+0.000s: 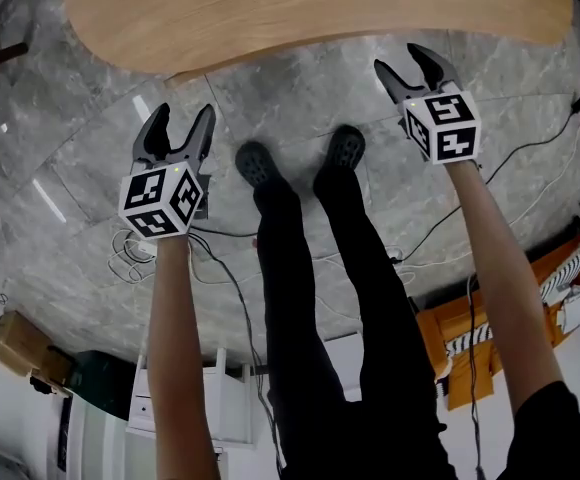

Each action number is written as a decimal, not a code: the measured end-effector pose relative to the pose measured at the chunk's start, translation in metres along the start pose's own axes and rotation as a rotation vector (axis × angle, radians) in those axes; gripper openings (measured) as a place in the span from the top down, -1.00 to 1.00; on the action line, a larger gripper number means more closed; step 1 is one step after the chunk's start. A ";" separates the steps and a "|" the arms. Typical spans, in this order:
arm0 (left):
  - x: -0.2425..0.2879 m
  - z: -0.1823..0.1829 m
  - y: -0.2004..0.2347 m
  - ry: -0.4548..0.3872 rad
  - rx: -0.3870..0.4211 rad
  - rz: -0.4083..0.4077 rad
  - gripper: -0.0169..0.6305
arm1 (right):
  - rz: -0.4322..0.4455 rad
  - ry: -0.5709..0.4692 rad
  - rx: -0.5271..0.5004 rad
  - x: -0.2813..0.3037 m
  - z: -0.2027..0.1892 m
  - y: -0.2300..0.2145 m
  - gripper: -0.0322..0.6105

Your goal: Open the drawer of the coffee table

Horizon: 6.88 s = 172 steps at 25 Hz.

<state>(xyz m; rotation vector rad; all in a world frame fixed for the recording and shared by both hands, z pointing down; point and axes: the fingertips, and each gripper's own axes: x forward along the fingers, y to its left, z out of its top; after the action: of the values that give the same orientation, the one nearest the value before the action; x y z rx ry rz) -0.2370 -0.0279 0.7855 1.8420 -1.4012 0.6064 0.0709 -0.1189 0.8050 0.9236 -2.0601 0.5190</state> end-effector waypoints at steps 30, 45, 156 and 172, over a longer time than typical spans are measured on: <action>0.052 0.016 0.006 0.056 0.195 0.027 -0.35 | 0.035 0.000 -0.014 0.027 0.019 -0.023 0.06; 0.052 0.018 0.006 0.044 0.155 0.058 -0.35 | 0.023 -0.013 0.064 0.027 0.020 -0.024 0.06; -0.280 0.154 -0.273 -0.123 0.080 0.008 0.02 | 0.220 -0.093 0.062 -0.360 0.123 0.093 0.07; -0.378 0.254 -0.355 -0.447 0.145 -0.061 0.68 | 0.221 -0.421 0.044 -0.492 0.209 0.094 0.74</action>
<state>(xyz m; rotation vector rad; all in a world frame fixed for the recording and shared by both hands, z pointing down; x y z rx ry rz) -0.0256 0.0525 0.2541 2.2238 -1.6079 0.2781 0.0970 0.0231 0.2815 0.8919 -2.5607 0.5194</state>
